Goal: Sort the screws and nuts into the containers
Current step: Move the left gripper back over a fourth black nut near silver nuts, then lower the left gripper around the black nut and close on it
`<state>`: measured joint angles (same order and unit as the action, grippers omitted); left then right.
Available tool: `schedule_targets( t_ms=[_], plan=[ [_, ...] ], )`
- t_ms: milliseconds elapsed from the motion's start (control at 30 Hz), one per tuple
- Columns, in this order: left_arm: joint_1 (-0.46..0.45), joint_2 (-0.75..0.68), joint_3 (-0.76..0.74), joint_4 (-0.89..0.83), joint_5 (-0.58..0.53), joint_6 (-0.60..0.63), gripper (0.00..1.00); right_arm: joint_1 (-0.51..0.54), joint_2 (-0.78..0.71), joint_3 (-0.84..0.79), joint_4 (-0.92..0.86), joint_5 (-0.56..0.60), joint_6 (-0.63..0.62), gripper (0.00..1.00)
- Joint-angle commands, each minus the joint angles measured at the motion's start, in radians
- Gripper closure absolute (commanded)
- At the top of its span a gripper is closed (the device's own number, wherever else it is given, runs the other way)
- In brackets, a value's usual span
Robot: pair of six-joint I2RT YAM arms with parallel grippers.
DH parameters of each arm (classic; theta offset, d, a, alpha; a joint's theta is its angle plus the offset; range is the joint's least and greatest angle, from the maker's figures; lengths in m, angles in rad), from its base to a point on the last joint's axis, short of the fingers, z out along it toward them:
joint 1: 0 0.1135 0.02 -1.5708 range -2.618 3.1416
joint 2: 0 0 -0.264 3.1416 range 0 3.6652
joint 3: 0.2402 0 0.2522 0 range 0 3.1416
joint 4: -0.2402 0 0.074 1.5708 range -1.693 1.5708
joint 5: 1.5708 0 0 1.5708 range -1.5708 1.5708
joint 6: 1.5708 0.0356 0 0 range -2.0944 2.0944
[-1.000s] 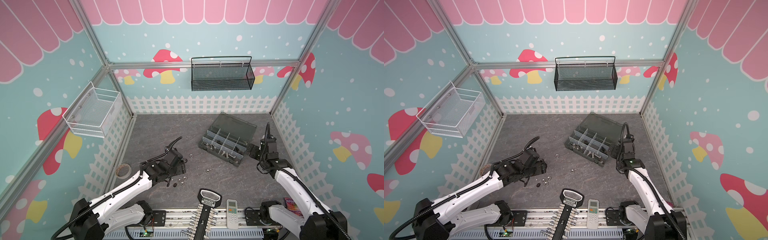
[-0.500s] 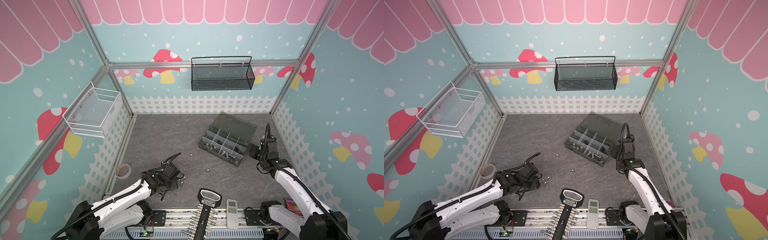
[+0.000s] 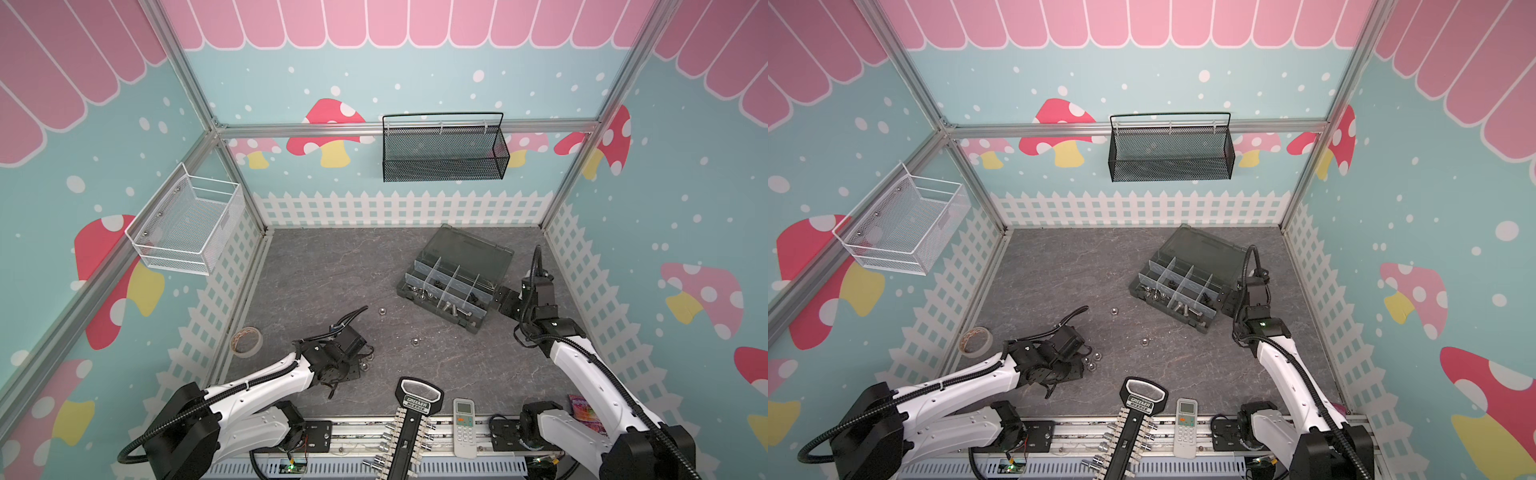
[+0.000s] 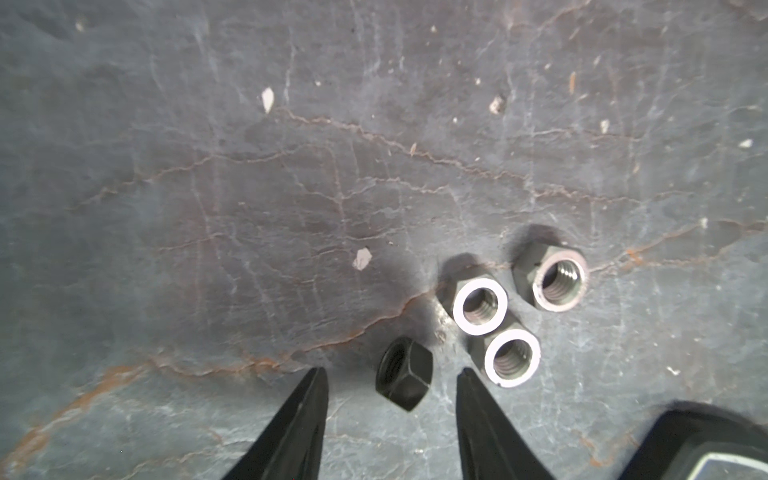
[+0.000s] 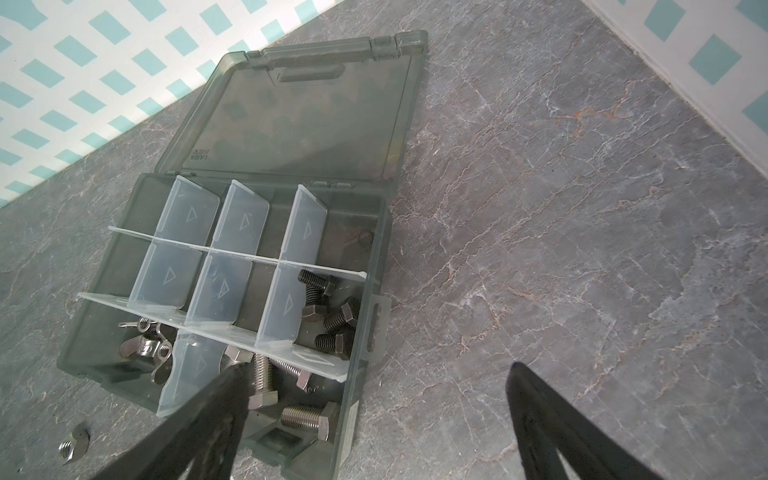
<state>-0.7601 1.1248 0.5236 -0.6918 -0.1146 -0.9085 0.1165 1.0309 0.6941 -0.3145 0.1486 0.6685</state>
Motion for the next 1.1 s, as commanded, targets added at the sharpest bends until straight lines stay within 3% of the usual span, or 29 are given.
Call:
schedule_targets(
  t_ms=[0,333,633,767,1067],
  plan=[
    [-0.004,0.015,-0.011,0.015,-0.008,-0.032,0.52,-0.005,-0.015,0.004,-0.009,0.020,0.019,0.02],
    [-0.002,0.075,0.005,0.040,-0.028,-0.038,0.60,-0.005,-0.012,0.003,-0.009,0.017,0.019,0.02],
    [0.001,0.109,0.016,0.042,-0.040,-0.032,0.75,-0.006,-0.010,0.000,-0.009,0.018,0.022,0.02],
    [0.003,0.113,0.018,0.042,-0.036,-0.033,0.87,-0.005,-0.008,0.000,-0.010,0.019,0.023,0.02],
    [0.010,0.083,0.031,0.040,-0.043,-0.034,0.96,-0.005,-0.014,0.001,-0.009,0.017,0.019,0.02]
  ],
)
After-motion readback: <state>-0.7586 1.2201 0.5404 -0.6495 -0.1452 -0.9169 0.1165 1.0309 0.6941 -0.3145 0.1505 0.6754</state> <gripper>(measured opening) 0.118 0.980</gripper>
